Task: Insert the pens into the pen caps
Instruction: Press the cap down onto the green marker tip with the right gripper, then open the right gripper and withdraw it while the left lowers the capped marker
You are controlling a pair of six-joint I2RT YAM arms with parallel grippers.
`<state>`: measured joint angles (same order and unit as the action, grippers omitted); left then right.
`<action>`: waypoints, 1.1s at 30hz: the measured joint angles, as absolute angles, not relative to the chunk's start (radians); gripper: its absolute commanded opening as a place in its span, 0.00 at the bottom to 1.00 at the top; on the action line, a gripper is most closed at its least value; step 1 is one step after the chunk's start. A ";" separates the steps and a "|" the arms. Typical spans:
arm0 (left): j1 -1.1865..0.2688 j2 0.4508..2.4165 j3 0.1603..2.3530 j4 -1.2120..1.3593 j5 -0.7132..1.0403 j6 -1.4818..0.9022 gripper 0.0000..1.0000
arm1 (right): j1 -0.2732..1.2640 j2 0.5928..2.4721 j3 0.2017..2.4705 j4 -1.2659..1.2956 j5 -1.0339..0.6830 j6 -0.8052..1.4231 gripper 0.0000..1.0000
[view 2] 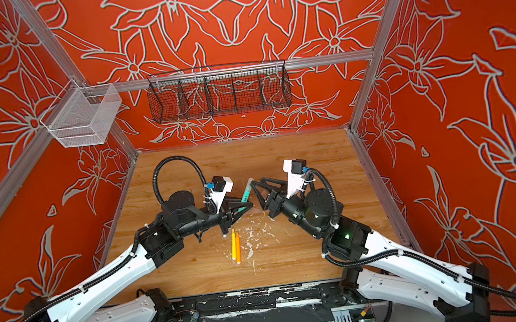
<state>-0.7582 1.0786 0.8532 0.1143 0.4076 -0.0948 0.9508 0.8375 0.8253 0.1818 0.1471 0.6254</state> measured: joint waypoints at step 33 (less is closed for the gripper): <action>-0.793 1.198 0.939 0.076 0.429 -0.033 0.00 | 0.924 0.825 0.759 0.199 0.150 0.601 0.00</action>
<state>-0.7933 1.1984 0.9390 0.0761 0.4286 -0.0326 0.9241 0.8253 0.7589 0.1993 0.1505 0.6006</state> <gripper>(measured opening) 0.139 0.172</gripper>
